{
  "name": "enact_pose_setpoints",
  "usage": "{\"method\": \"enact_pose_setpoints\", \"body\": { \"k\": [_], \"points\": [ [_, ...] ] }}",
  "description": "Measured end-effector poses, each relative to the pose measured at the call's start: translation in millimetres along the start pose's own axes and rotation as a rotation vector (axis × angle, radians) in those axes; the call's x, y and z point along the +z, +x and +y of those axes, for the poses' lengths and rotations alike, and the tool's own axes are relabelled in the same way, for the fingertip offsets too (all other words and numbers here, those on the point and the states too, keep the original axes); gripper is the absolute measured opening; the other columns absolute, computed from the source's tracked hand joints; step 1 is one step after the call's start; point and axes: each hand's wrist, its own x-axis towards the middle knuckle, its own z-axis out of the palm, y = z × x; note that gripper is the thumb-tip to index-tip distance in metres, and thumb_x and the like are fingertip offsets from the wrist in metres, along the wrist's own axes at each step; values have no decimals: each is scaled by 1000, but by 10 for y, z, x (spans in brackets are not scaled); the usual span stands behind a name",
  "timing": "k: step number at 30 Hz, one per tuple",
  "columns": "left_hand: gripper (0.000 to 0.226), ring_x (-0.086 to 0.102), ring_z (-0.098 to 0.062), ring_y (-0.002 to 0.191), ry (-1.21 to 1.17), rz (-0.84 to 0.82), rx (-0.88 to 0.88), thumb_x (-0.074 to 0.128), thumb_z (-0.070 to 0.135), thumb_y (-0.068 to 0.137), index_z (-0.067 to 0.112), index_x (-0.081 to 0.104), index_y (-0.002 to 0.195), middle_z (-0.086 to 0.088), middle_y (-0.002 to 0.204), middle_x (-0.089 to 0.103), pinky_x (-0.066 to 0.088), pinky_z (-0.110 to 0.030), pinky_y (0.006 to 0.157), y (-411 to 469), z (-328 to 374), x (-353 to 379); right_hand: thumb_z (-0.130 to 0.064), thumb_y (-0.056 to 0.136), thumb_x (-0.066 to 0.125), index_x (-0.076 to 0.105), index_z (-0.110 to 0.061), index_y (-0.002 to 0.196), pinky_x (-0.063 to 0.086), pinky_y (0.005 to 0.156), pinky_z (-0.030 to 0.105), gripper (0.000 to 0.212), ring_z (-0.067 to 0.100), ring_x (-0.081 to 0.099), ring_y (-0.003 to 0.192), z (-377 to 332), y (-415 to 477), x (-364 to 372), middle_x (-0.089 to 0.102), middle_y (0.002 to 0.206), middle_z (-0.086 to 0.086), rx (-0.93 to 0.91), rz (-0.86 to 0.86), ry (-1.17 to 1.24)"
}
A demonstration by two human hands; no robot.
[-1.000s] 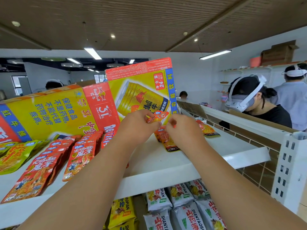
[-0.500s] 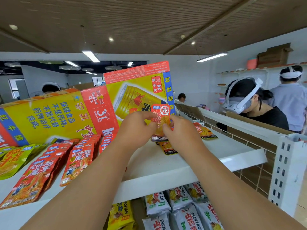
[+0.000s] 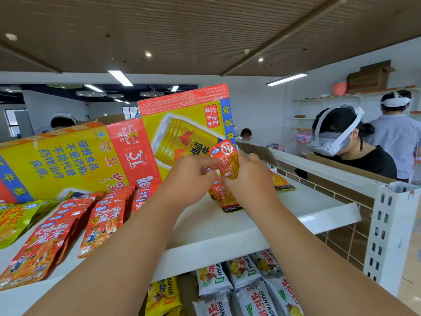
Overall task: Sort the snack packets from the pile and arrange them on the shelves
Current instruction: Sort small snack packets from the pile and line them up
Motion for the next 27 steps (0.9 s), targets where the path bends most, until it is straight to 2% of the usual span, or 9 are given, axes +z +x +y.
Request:
{"method": "enact_pose_setpoints", "body": {
  "k": [4, 7, 9, 11, 13, 16, 20, 24, 27],
  "points": [
    [45, 62, -12, 107, 32, -71, 25, 61, 19, 93, 33, 65, 135, 7, 129, 66, 50, -28, 94, 4, -26, 62, -54, 73, 69, 57, -15, 125, 53, 80, 40, 67, 31, 60, 99, 105, 98, -89, 59, 106, 10, 64, 39, 39],
    [43, 57, -16, 120, 140, -200, 32, 63, 29, 94, 38, 62, 136, 4, 135, 61, 47, -33, 102, 1, -50, 99, -47, 71, 73, 62, -15, 102, 45, 66, 33, 46, 31, 60, 83, 268, 211, -223, 63, 90, 9, 110, 66, 47],
    [39, 57, -18, 120, 201, -273, 62, 61, 36, 93, 42, 63, 132, 3, 129, 64, 47, -36, 102, 5, -71, 139, -43, 73, 71, 61, -18, 90, 37, 61, 31, 32, 28, 57, 74, 372, 235, -335, 61, 79, 4, 148, 14, 63],
    [46, 52, -19, 129, 292, -365, 70, 60, 45, 92, 46, 56, 138, 3, 138, 57, 42, -38, 108, 20, -98, 184, -43, 76, 70, 60, -19, 86, 35, 58, 30, 28, 24, 55, 71, 435, 223, -413, 59, 73, -1, 175, -69, 36],
    [57, 42, -18, 140, 380, -450, 68, 60, 52, 92, 46, 47, 147, 7, 155, 44, 35, -39, 116, 34, -115, 224, -46, 76, 72, 63, -17, 84, 39, 60, 31, 31, 25, 57, 72, 453, 204, -430, 63, 75, 1, 204, -129, -32],
    [62, 34, -17, 147, 442, -507, 97, 60, 56, 94, 43, 41, 152, 8, 164, 30, 29, -34, 120, 38, -91, 248, -47, 74, 72, 65, -13, 75, 42, 57, 31, 35, 22, 58, 65, 436, 153, -388, 65, 71, 4, 222, -192, -88],
    [61, 35, -16, 146, 470, -524, 118, 60, 54, 95, 41, 42, 152, 5, 161, 34, 29, -27, 115, 41, -62, 245, -57, 72, 70, 57, -18, 78, 37, 61, 30, 41, 24, 53, 72, 435, 91, -309, 56, 72, 0, 194, -232, -219],
    [63, 38, -15, 143, 472, -515, 117, 63, 54, 92, 42, 43, 150, 7, 159, 37, 33, -28, 114, 50, -85, 251, -61, 73, 66, 47, -21, 69, 40, 62, 30, 44, 24, 56, 73, 435, 75, -263, 54, 71, 0, 178, -283, -256],
    [62, 41, -14, 141, 473, -514, 128, 64, 53, 92, 43, 45, 150, 8, 157, 41, 35, -29, 114, 53, -82, 248, -61, 72, 64, 51, -20, 69, 40, 59, 30, 43, 22, 59, 71, 462, 83, -215, 55, 69, 0, 151, -312, -253]
  ]
}}
